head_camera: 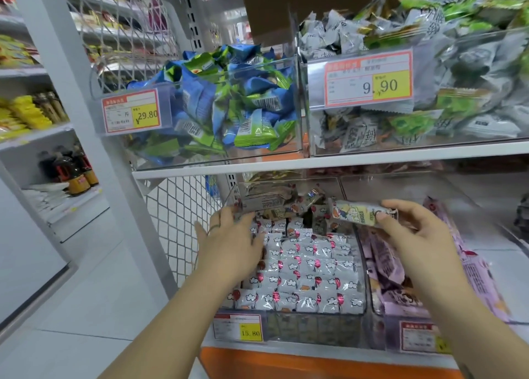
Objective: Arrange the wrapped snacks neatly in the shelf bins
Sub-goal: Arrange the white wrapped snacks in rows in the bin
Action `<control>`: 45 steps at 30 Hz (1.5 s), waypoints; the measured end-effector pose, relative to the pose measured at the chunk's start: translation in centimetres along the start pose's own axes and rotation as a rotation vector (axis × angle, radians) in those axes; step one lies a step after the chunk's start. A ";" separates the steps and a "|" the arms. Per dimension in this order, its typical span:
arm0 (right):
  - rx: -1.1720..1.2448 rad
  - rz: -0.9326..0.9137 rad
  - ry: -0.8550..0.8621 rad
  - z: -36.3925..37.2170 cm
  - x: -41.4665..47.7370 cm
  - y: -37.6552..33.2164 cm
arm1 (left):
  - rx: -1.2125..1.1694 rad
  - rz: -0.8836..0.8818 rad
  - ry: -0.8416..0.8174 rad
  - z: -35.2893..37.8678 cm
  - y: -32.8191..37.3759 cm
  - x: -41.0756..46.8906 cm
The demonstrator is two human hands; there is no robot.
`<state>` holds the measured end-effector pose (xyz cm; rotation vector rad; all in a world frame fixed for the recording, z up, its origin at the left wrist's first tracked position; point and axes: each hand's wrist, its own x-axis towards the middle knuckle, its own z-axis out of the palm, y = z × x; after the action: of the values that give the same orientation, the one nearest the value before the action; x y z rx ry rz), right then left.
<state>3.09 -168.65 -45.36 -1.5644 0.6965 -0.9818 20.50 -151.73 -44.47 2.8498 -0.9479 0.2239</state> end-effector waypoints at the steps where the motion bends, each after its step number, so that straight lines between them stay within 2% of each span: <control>1: 0.009 -0.001 0.006 -0.1 0.1 0.0 | -0.035 0.046 0.026 -0.2 0.5 0.7; 4: 0.030 0.022 0.007 -0.5 0.6 0.0 | -0.360 0.211 -0.056 -0.9 2.7 2.7; 6: 0.050 0.040 0.007 -0.8 0.8 0.2 | -0.449 0.309 -0.154 -1.0 4.4 4.1; 9: 0.049 0.041 0.027 -1.1 1.4 0.5 | -0.436 0.351 -0.230 -0.5 6.5 6.5; 15: 0.059 0.066 0.026 -0.9 2.7 1.1 | -0.260 0.467 -0.248 0.7 9.3 9.9; 18: 0.072 0.096 0.043 -0.4 3.3 1.6 | -0.054 0.434 -0.269 1.4 10.7 9.8; 21: 0.093 0.120 0.044 -0.1 3.5 1.9 | 0.102 0.471 -0.280 1.8 11.2 9.8; 27: 0.099 0.128 0.033 -0.4 3.1 1.7 | -0.116 0.507 -0.318 1.4 7.5 11.3; 35: 0.096 0.113 0.038 -0.1 3.1 1.3 | -0.128 0.519 -0.187 1.5 3.7 11.8; 38: 0.110 0.111 0.026 0.0 3.1 1.2 | -0.196 0.523 -0.058 1.2 4.1 11.3; 40: 0.123 0.096 0.020 0.1 3.1 1.3 | -0.125 0.560 0.018 1.3 4.4 11.3; 45: 0.139 0.087 0.012 0.3 3.1 1.3 | -0.026 0.446 -0.031 2.4 5.8 12.0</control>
<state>4.93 -171.39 -45.91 -1.3964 0.6845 -0.9557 26.73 -163.75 -44.23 2.5866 -1.5706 0.2074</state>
